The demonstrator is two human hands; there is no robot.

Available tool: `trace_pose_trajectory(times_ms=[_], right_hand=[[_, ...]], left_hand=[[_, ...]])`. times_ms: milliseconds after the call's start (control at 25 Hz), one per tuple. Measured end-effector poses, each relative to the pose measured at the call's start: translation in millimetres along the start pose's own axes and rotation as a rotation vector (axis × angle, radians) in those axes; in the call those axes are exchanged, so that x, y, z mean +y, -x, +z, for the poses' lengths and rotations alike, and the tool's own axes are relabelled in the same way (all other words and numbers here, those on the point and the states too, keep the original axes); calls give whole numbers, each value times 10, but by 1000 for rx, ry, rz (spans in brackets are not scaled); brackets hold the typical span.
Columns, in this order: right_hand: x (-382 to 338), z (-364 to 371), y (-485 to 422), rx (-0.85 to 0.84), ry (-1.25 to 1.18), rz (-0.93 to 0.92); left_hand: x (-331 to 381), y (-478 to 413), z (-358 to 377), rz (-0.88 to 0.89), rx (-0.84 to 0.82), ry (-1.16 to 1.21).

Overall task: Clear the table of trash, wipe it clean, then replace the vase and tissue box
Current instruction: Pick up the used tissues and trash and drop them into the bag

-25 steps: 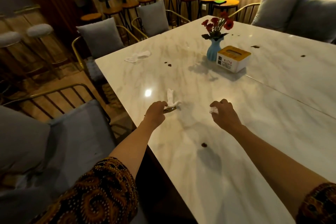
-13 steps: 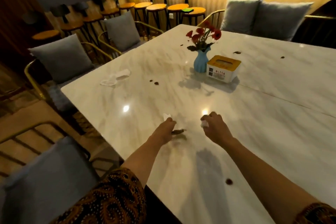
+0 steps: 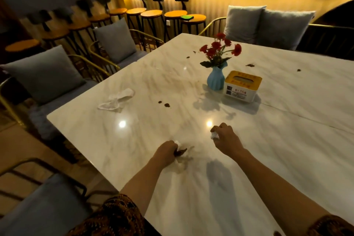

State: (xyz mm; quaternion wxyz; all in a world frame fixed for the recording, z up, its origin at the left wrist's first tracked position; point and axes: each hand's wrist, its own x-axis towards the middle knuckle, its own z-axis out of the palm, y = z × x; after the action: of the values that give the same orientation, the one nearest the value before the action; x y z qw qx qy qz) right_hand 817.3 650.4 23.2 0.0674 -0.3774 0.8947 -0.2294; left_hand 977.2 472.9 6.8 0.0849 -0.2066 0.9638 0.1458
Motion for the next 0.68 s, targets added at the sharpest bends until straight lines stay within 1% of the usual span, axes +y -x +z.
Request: trace_pose_trajectory(times_ms=[120, 200, 320, 480, 600, 680], right_hand=[[-260, 133, -314, 19, -54, -13], [-464, 270, -552, 11, -68, -20], [-797, 567, -1040, 6, -58, -44], [-1437, 1077, -1866, 31, -76, -10], [-1936, 1384, -2316, 57, -97, 16], [-2236, 1581, -2541, 16, -88, -5]], left_hand=[[-521, -151, -393, -106, 70, 20], [-947, -261, -685, -168, 112, 36], [-1701, -492, -1054, -244, 154, -3], [-2805, -1014, -1307, -233, 129, -89], [-3415, -1328, -1330, -174, 96, -145], [-3742, -1529, -1304, -159, 100, -85]])
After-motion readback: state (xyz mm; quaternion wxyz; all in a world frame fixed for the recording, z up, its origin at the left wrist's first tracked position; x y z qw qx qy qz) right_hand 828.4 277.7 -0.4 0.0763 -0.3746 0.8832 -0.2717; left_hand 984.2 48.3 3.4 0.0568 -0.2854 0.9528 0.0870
